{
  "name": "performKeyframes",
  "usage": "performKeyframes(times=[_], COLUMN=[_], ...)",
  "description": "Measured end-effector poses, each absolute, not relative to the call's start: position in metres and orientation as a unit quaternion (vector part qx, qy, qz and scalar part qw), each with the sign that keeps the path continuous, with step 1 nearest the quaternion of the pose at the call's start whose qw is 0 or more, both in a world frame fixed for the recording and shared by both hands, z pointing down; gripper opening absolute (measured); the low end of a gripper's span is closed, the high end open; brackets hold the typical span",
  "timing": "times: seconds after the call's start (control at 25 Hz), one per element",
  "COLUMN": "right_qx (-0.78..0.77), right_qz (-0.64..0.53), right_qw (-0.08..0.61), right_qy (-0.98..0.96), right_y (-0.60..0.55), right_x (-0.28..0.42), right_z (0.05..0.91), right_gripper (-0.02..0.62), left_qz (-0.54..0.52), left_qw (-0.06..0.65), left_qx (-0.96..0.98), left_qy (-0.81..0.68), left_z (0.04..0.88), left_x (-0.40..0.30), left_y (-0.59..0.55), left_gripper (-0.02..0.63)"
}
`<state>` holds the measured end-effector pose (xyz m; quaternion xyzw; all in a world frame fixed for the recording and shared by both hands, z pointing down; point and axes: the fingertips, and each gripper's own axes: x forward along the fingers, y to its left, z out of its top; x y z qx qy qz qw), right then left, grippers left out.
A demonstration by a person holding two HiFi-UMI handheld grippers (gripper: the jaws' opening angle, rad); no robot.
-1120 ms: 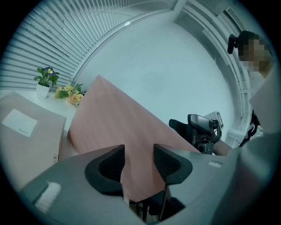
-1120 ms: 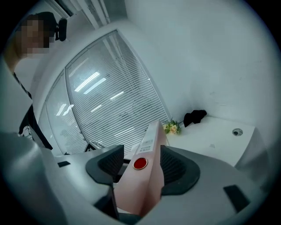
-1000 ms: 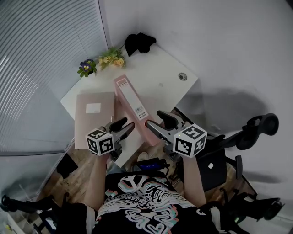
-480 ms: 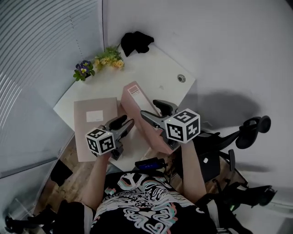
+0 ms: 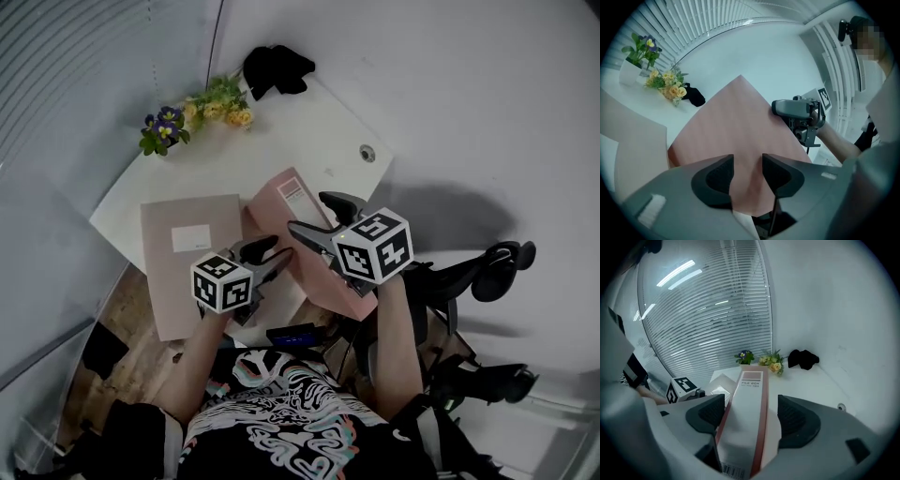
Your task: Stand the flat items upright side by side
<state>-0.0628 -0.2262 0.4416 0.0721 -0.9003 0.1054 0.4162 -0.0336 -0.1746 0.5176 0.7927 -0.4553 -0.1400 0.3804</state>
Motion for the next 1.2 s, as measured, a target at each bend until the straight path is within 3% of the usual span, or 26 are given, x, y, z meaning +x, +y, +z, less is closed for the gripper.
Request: performKeyframes(times=[0.44, 1.2], right_qx=[0.071, 0.138], right_qz=[0.05, 0.068], right_qw=[0.504, 0.453], right_qy=[-0.859, -0.878], right_y=[-0.22, -0.23], right_x=[-0.083, -0.081], right_z=[0.466, 0.452], right_gripper=[0.344, 0.313], left_qz=[-0.146, -0.172], left_qw=[0.396, 0.416], left_qx=[0.802, 0.791], left_qy=[-0.423, -0.414], left_z=[0.519, 0.511], left_x=[-0.03, -0.029], left_y=[-0.175, -0.177], left_gripper=[0.169, 0.164])
